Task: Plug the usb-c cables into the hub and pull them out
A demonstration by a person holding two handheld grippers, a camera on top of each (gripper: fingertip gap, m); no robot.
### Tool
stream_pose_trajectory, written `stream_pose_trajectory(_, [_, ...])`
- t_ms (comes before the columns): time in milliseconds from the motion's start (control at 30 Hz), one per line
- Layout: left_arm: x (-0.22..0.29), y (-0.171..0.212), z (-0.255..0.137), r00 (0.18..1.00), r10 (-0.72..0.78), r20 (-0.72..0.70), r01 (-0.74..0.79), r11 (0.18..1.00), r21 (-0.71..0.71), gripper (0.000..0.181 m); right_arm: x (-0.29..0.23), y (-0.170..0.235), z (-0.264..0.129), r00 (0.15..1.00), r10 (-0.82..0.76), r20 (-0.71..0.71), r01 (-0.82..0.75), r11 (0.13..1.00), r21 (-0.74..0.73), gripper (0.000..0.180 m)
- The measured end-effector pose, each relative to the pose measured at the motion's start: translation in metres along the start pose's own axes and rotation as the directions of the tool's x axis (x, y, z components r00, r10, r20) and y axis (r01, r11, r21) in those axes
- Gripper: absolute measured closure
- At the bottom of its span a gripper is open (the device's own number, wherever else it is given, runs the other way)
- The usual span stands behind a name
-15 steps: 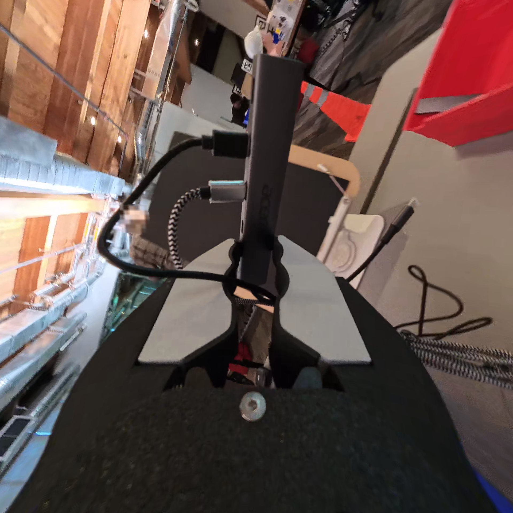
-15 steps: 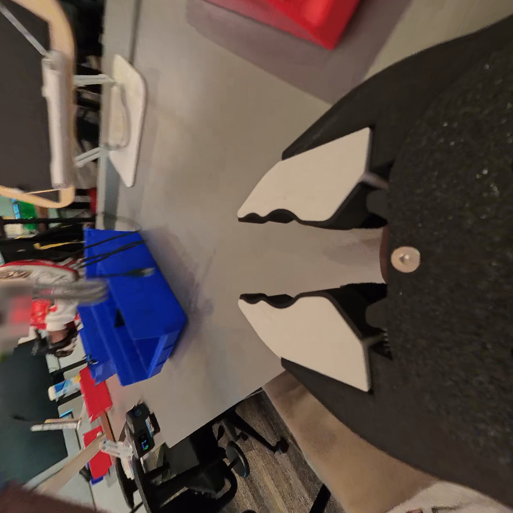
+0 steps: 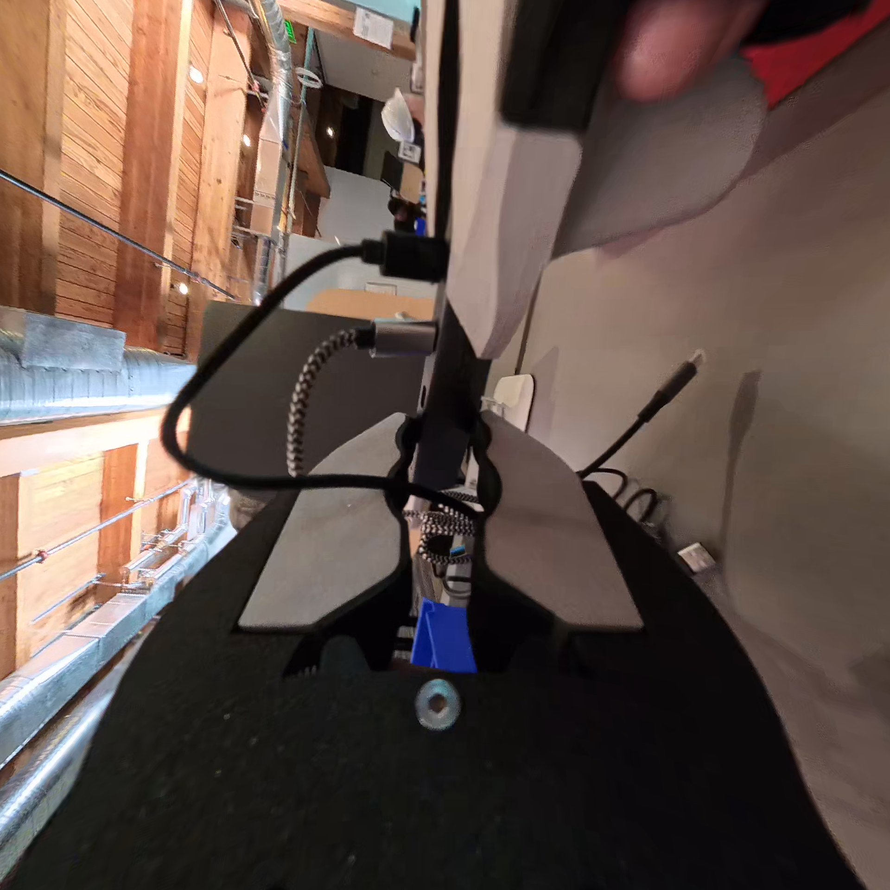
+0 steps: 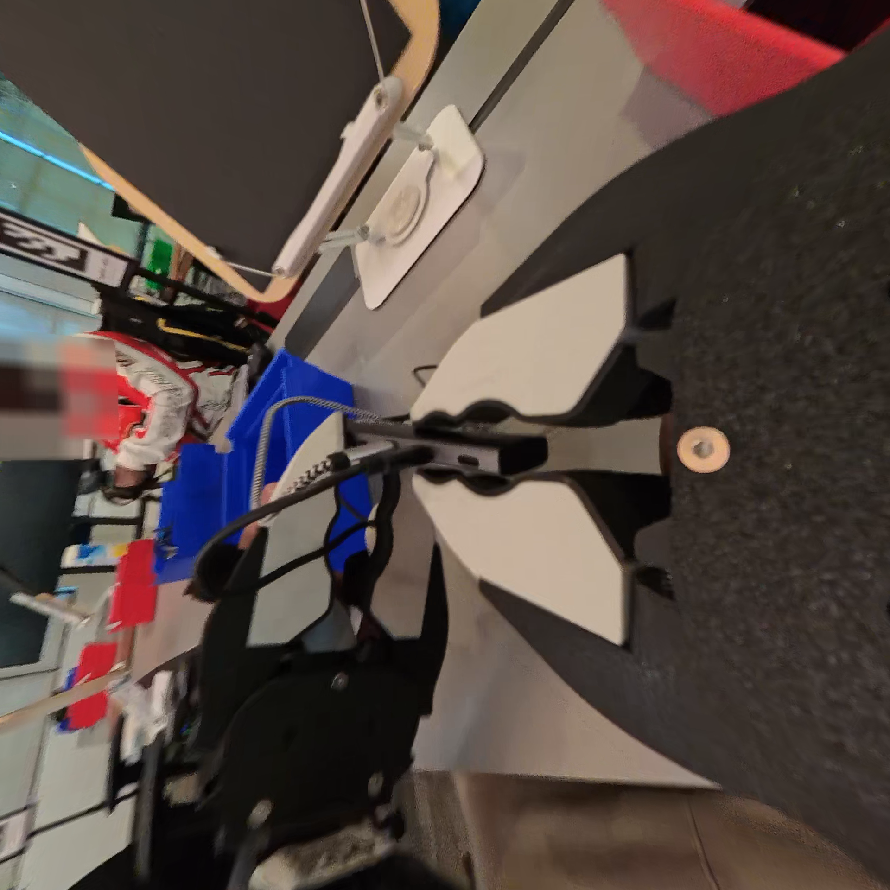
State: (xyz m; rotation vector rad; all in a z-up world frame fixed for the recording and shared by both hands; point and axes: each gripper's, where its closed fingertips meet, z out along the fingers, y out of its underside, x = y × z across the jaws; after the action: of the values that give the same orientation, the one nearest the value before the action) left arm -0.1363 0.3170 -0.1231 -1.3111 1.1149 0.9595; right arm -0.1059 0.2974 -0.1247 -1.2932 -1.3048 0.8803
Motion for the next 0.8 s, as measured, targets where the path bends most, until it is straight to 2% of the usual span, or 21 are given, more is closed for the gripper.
stream_pose_trajectory(100, [0.012,0.008,-0.005,0.999,-0.042,-0.028,0.041,0.998,-0.047,0.158,-0.002,0.009,0.006,0.993,-0.107,-0.054,0.106,0.994,-0.032,0.17])
stream_pose_trajectory(167, [0.02,0.016,-0.018,0.993,-0.104,-0.048,0.099,0.99,-0.097,0.16,0.007,0.016,0.008,0.97,-0.193,-0.146,0.184,0.98,-0.075,0.171])
stream_pose_trajectory(267, [0.058,0.03,-0.055,0.922,-0.339,-0.185,0.297,0.929,-0.222,0.153,0.016,0.029,0.011,0.925,-0.313,-0.216,0.289,0.948,-0.134,0.171])
stream_pose_trajectory(300, [0.075,0.03,-0.07,0.851,-0.461,-0.25,0.398,0.878,-0.265,0.153,0.014,0.034,0.014,0.897,-0.382,-0.222,0.354,0.922,-0.155,0.171])
stream_pose_trajectory(333, [0.088,0.025,-0.086,0.743,-0.596,-0.305,0.521,0.801,-0.296,0.153,0.009,0.039,0.018,0.866,-0.453,-0.212,0.423,0.89,-0.171,0.171])
stream_pose_trajectory(367, [0.092,0.019,-0.099,0.607,-0.716,-0.344,0.64,0.698,-0.322,0.156,0.002,0.044,0.023,0.83,-0.52,-0.201,0.49,0.852,-0.183,0.171])
stream_pose_trajectory(433, [0.077,0.01,-0.117,0.346,-0.861,-0.372,0.813,0.473,-0.34,0.156,-0.009,0.058,0.034,0.76,-0.625,-0.18,0.588,0.779,-0.219,0.17])
stream_pose_trajectory(500, [0.047,0.022,-0.121,0.202,-0.923,-0.326,0.908,0.301,-0.292,0.156,-0.019,0.072,0.042,0.679,-0.714,-0.173,0.666,0.697,-0.264,0.171])
stream_pose_trajectory(533, [0.038,0.031,-0.121,0.175,-0.931,-0.32,0.927,0.265,-0.265,0.157,-0.026,0.076,0.045,0.627,-0.761,-0.168,0.715,0.648,-0.262,0.171])
stream_pose_trajectory(600, [0.043,0.054,-0.114,0.217,-0.937,-0.275,0.904,0.299,-0.305,0.156,-0.041,0.081,0.05,0.565,-0.81,-0.157,0.776,0.586,-0.233,0.171])
stream_pose_trajectory(667, [0.058,0.062,-0.107,0.231,-0.924,-0.304,0.87,0.336,-0.361,0.154,-0.052,0.084,0.054,0.521,-0.842,-0.141,0.813,0.539,-0.218,0.17])
stream_pose_trajectory(800, [0.088,0.052,-0.1,0.156,-0.904,-0.398,0.829,0.339,-0.444,0.155,-0.067,0.083,0.06,0.429,-0.892,-0.14,0.865,0.451,-0.219,0.17])
